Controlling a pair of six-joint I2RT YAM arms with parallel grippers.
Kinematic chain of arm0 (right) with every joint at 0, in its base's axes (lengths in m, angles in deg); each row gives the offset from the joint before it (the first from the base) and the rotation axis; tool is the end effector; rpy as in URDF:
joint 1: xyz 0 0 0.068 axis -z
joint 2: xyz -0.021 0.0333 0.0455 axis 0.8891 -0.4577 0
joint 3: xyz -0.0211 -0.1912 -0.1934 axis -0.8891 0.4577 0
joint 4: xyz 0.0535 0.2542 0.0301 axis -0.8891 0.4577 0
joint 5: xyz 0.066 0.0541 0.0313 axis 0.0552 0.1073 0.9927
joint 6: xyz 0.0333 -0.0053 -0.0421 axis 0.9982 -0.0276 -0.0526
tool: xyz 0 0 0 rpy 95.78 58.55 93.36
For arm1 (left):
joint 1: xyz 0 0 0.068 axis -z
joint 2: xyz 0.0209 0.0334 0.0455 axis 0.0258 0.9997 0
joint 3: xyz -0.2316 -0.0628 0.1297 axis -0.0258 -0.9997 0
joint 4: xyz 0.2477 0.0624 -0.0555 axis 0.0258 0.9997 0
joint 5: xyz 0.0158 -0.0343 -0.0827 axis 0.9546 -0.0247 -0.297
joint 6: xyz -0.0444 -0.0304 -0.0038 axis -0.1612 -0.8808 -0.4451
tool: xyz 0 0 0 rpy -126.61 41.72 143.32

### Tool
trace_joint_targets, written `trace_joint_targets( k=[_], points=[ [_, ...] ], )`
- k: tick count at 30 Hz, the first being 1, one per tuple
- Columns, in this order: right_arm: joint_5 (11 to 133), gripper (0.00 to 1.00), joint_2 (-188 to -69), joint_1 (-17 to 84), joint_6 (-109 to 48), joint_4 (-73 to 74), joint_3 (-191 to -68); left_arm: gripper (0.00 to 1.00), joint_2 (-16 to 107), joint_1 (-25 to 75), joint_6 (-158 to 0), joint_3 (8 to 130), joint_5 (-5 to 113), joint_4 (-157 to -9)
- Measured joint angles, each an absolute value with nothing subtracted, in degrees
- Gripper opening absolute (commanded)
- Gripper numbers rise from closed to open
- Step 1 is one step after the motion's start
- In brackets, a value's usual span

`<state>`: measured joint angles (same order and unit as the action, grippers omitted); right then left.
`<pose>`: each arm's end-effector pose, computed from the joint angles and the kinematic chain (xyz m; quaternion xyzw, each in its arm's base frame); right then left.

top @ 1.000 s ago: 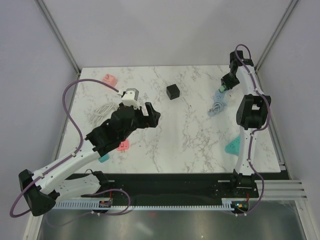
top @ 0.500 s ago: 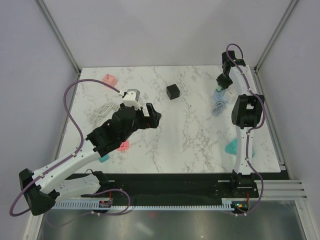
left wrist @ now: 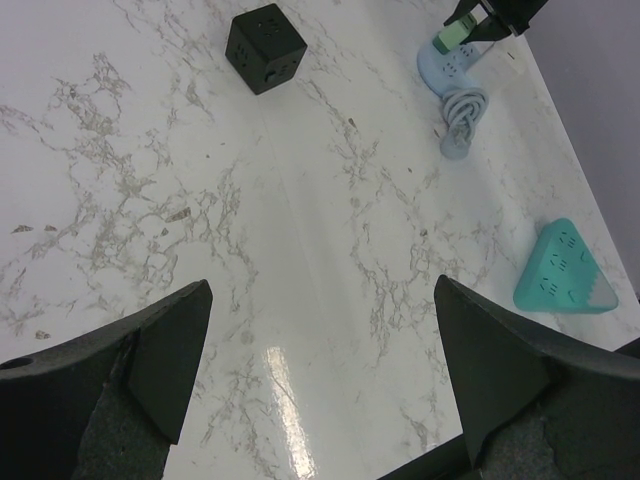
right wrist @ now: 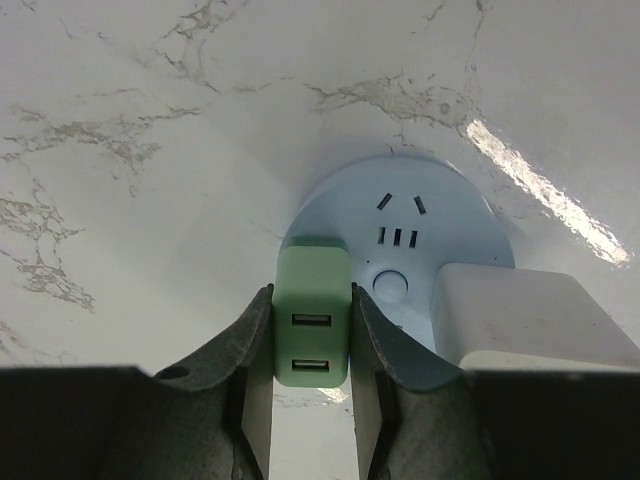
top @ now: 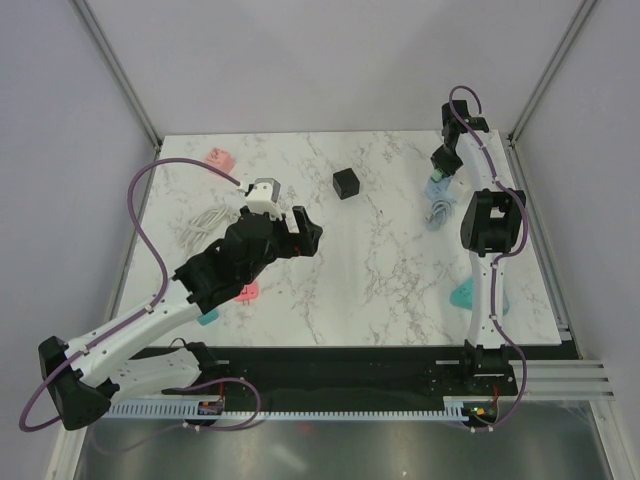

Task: Insert the plug

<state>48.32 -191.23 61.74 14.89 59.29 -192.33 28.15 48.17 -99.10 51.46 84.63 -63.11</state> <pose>0.5294 -0.0002 0.2049 0.4464 0.8585 -0.0243 0.2511 0.1569 -0.1637 0.3446 0.0169 0.8150 -0.2415 0.5264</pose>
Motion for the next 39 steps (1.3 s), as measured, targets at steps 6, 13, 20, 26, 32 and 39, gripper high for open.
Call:
trace_joint_targets(
  k=[6, 13, 20, 26, 32, 39],
  points=[
    [50.1, 0.32, -191.2, 62.2, 13.2, 58.6, -192.5, 1.00, 28.3, 48.2, -99.0, 51.5, 84.7, -63.1],
    [55.0, 0.55, -190.7, 62.8, 11.5, 54.5, -189.5, 1.00, 28.3, 48.8, -97.9, 51.5, 85.2, -63.1],
    [59.3, 0.67, -190.3, 62.6, 8.8, 50.9, -189.3, 1.00, 28.3, 49.1, -97.5, 51.5, 86.1, -63.1],
    [59.2, 0.71, -186.5, 62.6, 7.6, 50.1, -186.9, 1.00, 28.3, 49.3, -97.1, 51.4, 86.2, -63.1],
    [58.7, 0.56, -181.0, 63.6, 6.5, 49.9, -185.7, 1.00, 28.3, 49.5, -96.9, 51.5, 86.2, -63.1],
    [58.4, 0.07, -179.1, 64.2, 5.3, 49.3, -185.6, 1.00, 28.2, 49.7, -96.7, 51.4, 86.2, -63.2]
  ],
)
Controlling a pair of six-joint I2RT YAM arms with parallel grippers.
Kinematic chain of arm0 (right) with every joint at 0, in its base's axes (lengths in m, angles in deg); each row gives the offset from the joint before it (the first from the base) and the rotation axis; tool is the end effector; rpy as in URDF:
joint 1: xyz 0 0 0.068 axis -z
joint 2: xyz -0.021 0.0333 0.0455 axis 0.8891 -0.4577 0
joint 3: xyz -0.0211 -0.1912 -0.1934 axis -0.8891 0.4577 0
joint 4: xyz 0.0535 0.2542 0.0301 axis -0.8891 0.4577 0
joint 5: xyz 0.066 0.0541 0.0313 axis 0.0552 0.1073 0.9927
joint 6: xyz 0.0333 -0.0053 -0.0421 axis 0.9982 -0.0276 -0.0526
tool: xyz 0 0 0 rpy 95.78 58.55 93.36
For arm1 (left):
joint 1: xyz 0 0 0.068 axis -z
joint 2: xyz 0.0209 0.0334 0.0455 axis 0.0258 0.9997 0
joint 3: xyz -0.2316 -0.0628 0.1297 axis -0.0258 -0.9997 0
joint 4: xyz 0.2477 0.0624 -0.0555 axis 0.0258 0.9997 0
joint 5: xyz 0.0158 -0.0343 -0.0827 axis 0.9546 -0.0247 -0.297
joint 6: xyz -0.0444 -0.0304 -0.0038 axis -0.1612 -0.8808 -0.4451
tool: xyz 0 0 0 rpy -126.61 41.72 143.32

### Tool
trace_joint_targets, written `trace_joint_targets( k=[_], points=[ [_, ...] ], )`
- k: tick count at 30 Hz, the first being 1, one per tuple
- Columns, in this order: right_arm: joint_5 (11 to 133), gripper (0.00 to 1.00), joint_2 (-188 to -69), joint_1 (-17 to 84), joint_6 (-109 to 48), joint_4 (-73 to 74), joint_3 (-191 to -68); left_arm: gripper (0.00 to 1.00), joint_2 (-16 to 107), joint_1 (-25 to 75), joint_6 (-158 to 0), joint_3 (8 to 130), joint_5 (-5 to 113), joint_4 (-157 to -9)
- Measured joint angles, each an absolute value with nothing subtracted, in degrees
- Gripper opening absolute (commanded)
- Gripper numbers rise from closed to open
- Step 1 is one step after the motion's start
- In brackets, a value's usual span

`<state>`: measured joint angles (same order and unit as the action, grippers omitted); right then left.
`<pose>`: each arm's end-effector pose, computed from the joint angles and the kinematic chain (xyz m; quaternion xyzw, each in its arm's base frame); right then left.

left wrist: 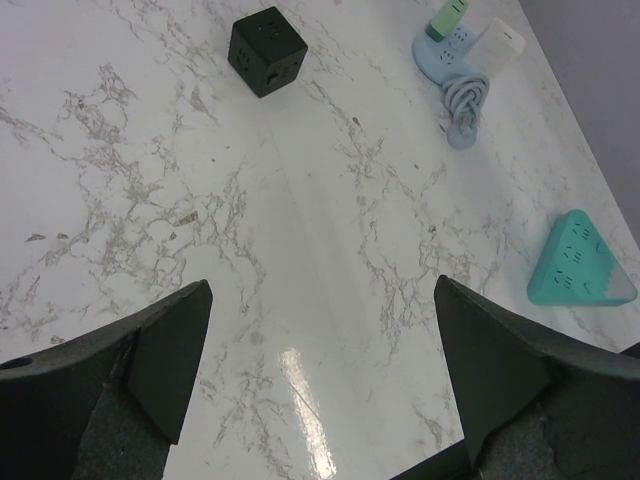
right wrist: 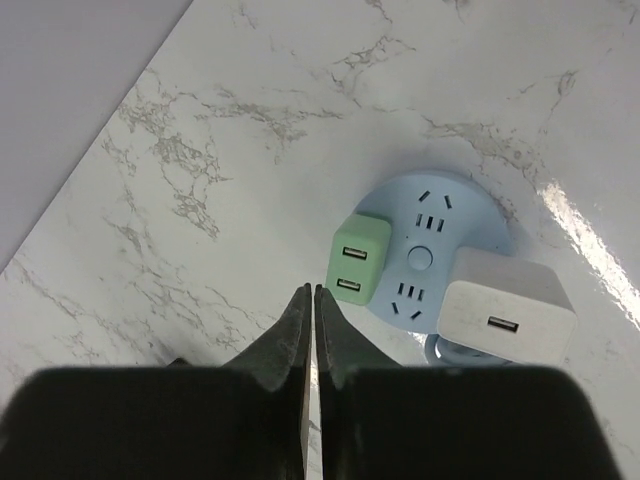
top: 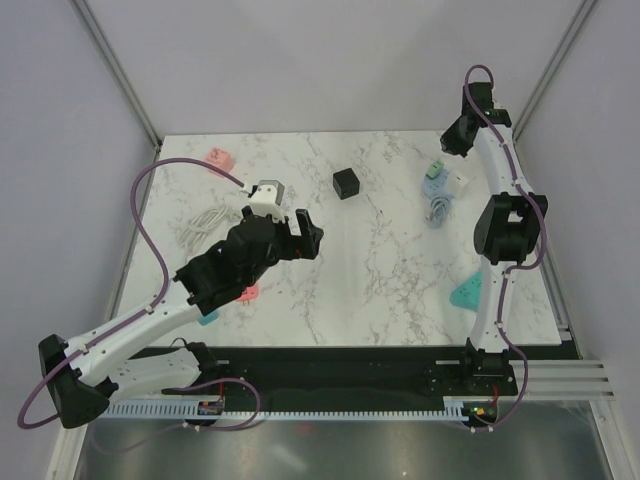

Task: Insert the plug

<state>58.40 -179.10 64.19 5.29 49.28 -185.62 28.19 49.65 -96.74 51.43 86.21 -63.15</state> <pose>0.5126 -0.0163 0.2846 0.3694 0.8619 0.0775 0.3386 0.1533 -0.1670 0.3445 0.0363 0.8133 -0.2278 0.5341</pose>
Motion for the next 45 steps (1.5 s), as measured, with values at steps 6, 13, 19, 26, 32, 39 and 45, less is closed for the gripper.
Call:
trace_joint_targets(
  k=[6, 13, 19, 26, 32, 39, 45],
  points=[
    [60.1, 0.02, -179.4, 64.1, 5.0, 48.1, -183.9, 1.00, 28.1, 49.8, -96.4, 51.4, 86.2, -63.3],
    [61.6, 0.00, -183.3, 64.1, 4.7, 44.7, -181.5, 1.00, 28.1, 49.8, -96.3, 51.4, 86.8, -63.3],
    [61.5, 0.00, -183.3, 64.2, 4.1, 44.2, -181.4, 1.00, 28.3, 49.8, -95.3, 51.4, 87.9, -63.3],
    [63.2, 0.10, -183.2, 64.2, 2.3, 45.4, -183.7, 1.00, 27.9, 49.9, -94.9, 51.4, 91.4, -63.2],
    [66.4, 0.48, -176.8, 63.7, 0.2, 45.4, -179.6, 1.00, 23.8, 49.9, -94.7, 51.4, 90.7, -62.8],
    [67.4, 0.98, -154.0, 56.9, -3.3, 42.0, -154.5, 0.91, 24.1, 48.8, -101.1, 53.4, 95.0, -53.8],
    [70.0, 0.98, -135.8, 46.1, -4.4, 36.4, -133.5, 0.90, 32.3, 37.7, -110.9, 55.4, 92.6, -42.3]
  ],
)
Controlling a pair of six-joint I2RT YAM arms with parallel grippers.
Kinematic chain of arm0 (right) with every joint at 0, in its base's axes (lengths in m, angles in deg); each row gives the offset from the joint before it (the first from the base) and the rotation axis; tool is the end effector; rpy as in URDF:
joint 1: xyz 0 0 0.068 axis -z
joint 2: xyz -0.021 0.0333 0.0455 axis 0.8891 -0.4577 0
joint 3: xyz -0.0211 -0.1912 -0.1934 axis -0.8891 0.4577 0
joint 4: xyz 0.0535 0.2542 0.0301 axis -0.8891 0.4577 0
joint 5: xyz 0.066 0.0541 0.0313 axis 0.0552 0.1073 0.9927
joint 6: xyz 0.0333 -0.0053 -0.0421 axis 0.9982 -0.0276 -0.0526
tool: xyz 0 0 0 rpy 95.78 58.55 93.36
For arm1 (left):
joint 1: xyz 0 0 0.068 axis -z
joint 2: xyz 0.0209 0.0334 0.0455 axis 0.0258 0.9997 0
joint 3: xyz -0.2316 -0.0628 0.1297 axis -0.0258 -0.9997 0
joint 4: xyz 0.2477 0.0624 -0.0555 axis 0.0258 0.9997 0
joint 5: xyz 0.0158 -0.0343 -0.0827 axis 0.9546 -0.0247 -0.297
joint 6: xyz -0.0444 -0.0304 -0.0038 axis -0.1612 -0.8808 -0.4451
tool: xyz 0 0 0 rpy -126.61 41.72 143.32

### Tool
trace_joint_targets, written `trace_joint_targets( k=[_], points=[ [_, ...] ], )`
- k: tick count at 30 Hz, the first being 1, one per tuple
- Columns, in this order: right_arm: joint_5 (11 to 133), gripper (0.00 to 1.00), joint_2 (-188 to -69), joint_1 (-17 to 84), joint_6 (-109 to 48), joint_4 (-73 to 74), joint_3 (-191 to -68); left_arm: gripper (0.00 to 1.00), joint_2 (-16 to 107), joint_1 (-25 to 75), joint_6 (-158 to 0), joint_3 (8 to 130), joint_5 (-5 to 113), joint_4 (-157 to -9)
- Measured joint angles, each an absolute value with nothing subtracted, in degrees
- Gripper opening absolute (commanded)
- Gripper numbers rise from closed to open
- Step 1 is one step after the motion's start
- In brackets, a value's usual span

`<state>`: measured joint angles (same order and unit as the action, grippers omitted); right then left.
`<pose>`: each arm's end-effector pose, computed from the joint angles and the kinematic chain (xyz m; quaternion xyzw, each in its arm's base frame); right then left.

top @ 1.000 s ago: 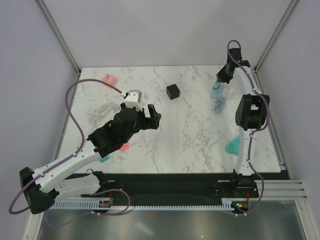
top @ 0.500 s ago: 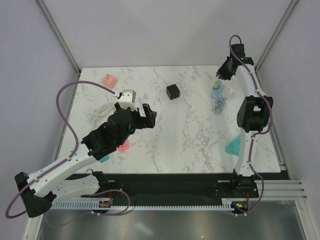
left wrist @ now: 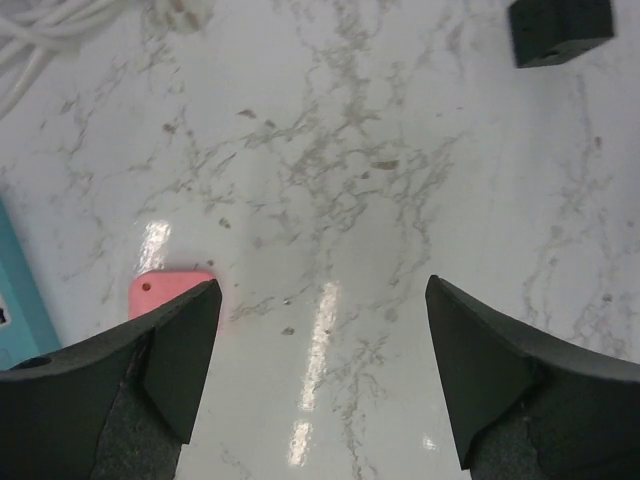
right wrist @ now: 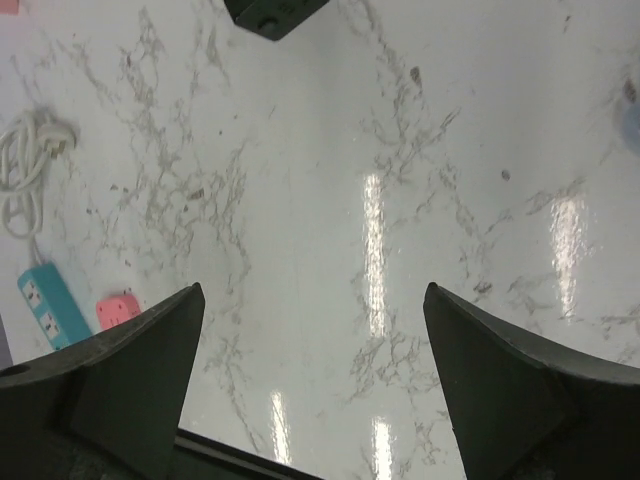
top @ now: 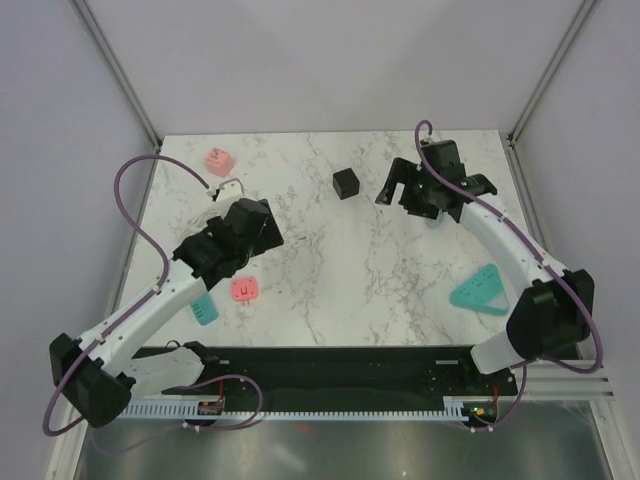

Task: Insert the plug

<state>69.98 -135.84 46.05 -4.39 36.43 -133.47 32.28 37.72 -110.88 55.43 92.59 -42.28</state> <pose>0.3265 0.1018 0.3188 0.1136 0.9183 0.2012 0.3214 0.1827 -0.1257 0.3217 -0.1399 0.8765 -0.0806 0.4536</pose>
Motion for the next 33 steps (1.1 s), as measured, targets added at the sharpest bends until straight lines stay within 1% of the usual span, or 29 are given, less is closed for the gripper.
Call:
trace_joint_targets(
  k=[2, 5, 9, 12, 13, 14, 22, 26, 33],
  points=[
    [72.1, 0.98, -129.9, 45.3, -4.3, 34.8, -126.4, 0.90, 35.3, 34.1, -113.3, 55.5, 91.8, -39.0],
    [74.5, 0.98, -122.2, 45.5, -4.1, 31.8, -118.0, 0.92, 38.7, 32.0, -115.6, 55.4, 91.8, -35.5],
    [76.6, 0.98, -116.4, 45.7, -4.2, 29.0, -112.6, 0.95, 41.5, 30.4, -115.5, 54.6, 92.1, -34.2],
    [77.5, 0.98, -114.7, 45.7, -5.2, 27.8, -111.3, 0.95, 45.1, 29.8, -113.5, 54.0, 91.7, -34.2],
    [77.7, 0.98, -114.6, 45.7, -5.6, 27.5, -111.2, 0.91, 46.3, 29.7, -112.8, 53.7, 91.1, -34.2],
    [77.9, 0.98, -114.6, 45.7, -5.9, 27.2, -111.2, 0.90, 47.5, 29.6, -112.2, 53.5, 90.2, -34.2],
    [81.3, 0.98, -114.1, 45.7, -7.4, 26.5, -110.7, 0.85, 54.4, 28.7, -109.5, 51.1, 84.2, -34.2],
    [82.6, 0.98, -113.1, 45.7, -7.5, 26.5, -110.7, 0.86, 56.2, 27.7, -108.3, 49.7, 82.9, -34.3],
    [84.1, 0.98, -112.1, 45.7, -7.5, 26.4, -110.7, 0.90, 56.5, 24.8, -105.6, 45.9, 80.9, -35.9]
  ],
)
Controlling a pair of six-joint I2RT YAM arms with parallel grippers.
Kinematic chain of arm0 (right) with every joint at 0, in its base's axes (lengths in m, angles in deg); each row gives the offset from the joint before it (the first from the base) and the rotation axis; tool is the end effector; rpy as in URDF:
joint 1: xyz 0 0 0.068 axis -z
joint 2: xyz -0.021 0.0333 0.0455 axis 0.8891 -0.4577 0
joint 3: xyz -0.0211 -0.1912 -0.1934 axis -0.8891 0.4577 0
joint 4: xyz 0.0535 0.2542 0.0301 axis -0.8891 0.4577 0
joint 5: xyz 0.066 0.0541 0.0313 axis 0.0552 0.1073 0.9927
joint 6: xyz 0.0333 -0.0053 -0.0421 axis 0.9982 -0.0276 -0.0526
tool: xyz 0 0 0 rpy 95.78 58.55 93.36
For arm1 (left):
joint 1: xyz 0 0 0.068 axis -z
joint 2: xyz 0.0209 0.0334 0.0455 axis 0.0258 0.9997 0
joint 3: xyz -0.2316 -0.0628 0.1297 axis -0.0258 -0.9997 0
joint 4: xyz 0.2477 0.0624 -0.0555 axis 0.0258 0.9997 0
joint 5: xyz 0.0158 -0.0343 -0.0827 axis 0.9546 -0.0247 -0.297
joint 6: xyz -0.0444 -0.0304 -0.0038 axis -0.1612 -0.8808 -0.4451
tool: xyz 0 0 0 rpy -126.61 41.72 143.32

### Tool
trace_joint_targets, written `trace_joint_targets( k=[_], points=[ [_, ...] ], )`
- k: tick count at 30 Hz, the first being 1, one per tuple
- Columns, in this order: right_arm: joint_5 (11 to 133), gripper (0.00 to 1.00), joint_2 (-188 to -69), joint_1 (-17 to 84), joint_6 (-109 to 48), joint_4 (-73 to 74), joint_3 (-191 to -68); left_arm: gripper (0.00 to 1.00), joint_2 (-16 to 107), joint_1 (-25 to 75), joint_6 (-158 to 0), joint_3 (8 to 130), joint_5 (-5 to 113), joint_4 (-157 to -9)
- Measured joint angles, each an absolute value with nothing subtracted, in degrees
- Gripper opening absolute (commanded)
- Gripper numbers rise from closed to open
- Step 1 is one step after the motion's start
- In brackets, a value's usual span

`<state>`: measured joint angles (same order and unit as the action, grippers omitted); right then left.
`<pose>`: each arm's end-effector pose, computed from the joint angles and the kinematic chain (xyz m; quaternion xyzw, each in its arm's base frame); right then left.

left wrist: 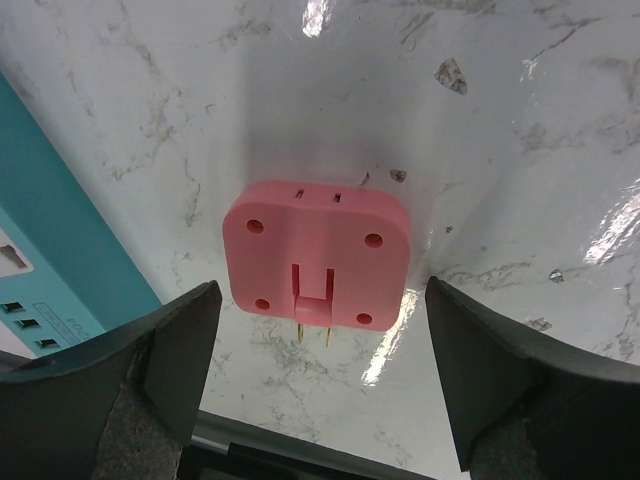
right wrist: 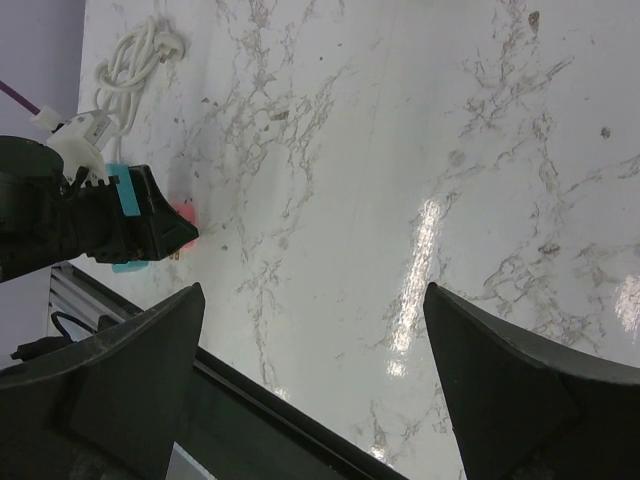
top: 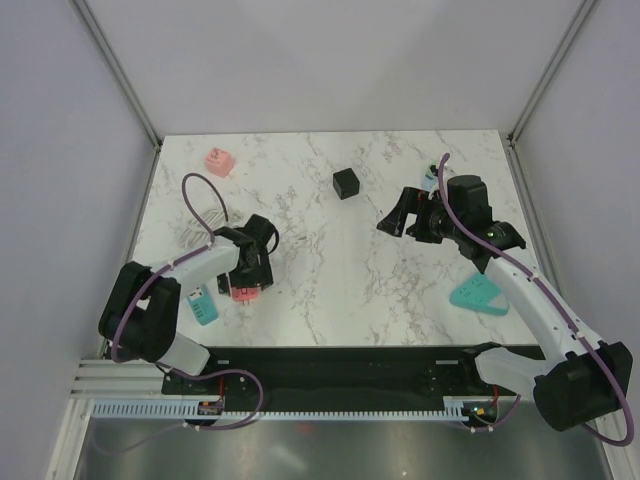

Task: Insert the plug

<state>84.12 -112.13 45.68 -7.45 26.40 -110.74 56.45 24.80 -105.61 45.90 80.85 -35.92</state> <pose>0.2334 0.0845 0.3156 0.0192 0.8760 0.3235 0.3573 0.2273 -0.0995 0.1705 -0.1139 0.9778 0.0994 0.1451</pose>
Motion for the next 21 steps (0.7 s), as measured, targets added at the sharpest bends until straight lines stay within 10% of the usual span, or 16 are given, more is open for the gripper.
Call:
trace_joint_targets(
  k=[11, 21],
  points=[
    [84.9, 0.98, -111.8, 45.7, -7.4, 26.3, -110.7, 0.75, 55.0, 22.4, -100.5, 42.1, 75.4, -42.3],
    [83.6, 0.98, -112.3, 45.7, -6.7, 26.4, -110.7, 0.11, 51.1, 22.4, -97.9, 40.8, 71.0, -43.8]
  ],
)
